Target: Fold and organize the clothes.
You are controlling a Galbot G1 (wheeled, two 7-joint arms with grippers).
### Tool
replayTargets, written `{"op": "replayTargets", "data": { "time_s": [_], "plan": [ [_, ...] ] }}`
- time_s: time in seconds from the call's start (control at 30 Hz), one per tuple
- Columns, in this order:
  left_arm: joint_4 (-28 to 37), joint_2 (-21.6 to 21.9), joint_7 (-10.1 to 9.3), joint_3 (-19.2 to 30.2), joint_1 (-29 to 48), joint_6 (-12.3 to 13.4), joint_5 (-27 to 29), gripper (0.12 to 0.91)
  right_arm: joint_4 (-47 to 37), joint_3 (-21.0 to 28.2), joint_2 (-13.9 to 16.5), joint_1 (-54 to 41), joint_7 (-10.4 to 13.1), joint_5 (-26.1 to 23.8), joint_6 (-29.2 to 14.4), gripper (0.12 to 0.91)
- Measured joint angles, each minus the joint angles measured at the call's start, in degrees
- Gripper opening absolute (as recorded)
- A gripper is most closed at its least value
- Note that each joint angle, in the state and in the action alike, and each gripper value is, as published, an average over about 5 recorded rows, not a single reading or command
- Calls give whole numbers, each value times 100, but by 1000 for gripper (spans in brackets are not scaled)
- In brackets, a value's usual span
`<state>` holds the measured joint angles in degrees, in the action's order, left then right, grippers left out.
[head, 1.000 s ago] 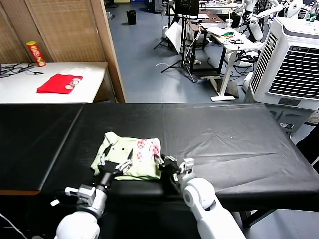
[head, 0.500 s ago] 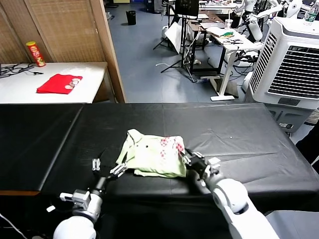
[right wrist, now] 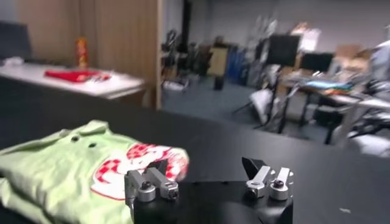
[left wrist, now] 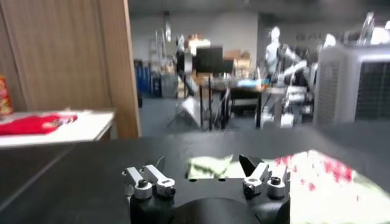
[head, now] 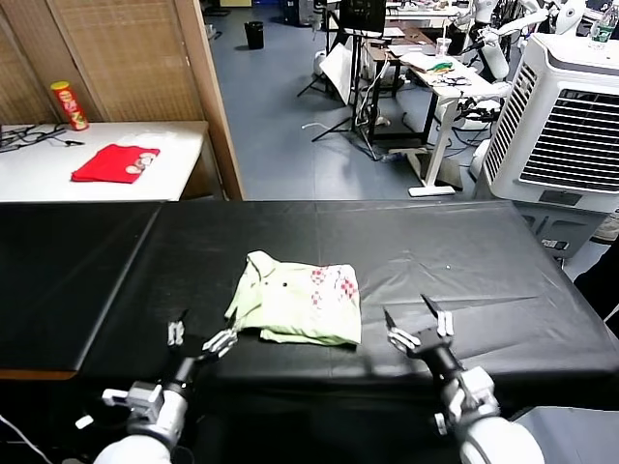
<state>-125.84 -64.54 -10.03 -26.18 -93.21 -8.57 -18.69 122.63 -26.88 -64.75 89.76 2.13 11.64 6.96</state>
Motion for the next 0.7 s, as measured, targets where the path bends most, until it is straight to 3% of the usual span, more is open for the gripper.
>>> {"op": "replayTargets", "data": {
  "time_s": [0.17, 0.37, 0.57, 0.7],
  "plan": [
    [-212, 8, 0, -262, -566, -18, -74, 798, 378, -304, -122, 824, 281, -199, -443, 798],
    [-500, 7, 76, -548, -1270, -6, -152, 798, 772, -443, -202, 1524, 417, -260, -576, 798],
    [-808, 24, 82, -878, -1829, -195, -470, 798, 1088, -443, -249, 2038, 644, -237, -397, 798],
    [-1041, 30, 61, -1084, -2131, -382, -665, 798, 1319, -392, -308, 2343, 930, -87, -91, 798]
  ]
}}
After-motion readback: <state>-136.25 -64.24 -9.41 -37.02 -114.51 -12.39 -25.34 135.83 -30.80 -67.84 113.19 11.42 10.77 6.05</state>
